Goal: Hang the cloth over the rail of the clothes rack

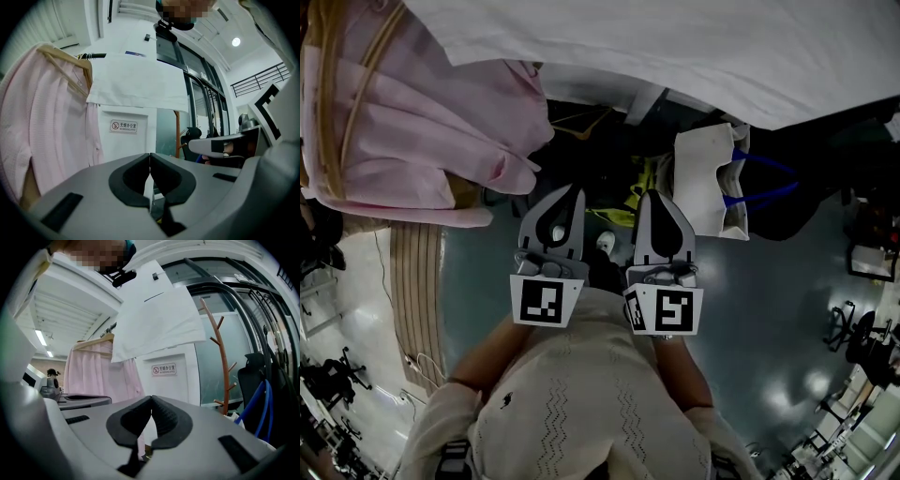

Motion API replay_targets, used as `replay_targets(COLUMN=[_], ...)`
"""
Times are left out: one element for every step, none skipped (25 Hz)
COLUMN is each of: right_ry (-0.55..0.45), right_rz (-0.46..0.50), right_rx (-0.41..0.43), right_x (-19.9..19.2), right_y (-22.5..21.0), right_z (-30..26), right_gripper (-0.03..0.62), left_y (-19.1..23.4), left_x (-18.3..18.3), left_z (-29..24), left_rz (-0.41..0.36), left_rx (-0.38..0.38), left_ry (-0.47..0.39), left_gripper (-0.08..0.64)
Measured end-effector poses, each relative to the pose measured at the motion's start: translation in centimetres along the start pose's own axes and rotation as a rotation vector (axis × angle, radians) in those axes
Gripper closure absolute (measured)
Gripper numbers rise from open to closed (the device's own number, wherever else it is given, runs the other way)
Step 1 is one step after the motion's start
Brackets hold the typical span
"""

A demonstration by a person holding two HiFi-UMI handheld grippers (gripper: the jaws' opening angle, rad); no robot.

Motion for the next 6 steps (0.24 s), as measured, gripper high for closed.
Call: replay_targets(right_ry=[0.002,0.003,0.004,0.005,0.007,0.008], right_rz=[0.003,0.006,0.007,0.008,0.008,0.008], right_rx=[0.001,0.001,0.002,0.003,0.004,0.005], right_x=[0.01,-0.01,-0.07,-0.15,-0.25,-0.34], right_y=[0.01,0.02,0.04,0.07,0.12,0.17], right_z=[0.01,0.01,0.01,0.0,-0.01,-0.03], right_gripper=[0.574,0.574,0.574,0.574,0.574,0.574], left_y=[-0.01,0.0,0.03,0.07,0.12,0.16], left_x=[0.02,0.02,-0.01,-0.07,-0.14,-0.21], left_z=[-0.06,-0.09,-0.1,-0.1,-0.08,-0.05], left_rz=[0.0,-0.001,-0.003,-0.003,-0.003,-0.003], left_rx=[-0.002,-0.003,-0.004,-0.004,-0.003,-0.003], left_ry=[-0.001,-0.002,-0.002,-0.002,-0.001,0.001], left_gripper=[0.548,0.548,0.548,0.548,0.548,0.548])
Point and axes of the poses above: the fingertips, and each gripper's own axes: z backward along the fingers, y to its left, x out of its top, the point moved 8 cm from there along z, backward along the fingers, and after that the axes turned 13 degrees about -x, right-handed, at the moved point
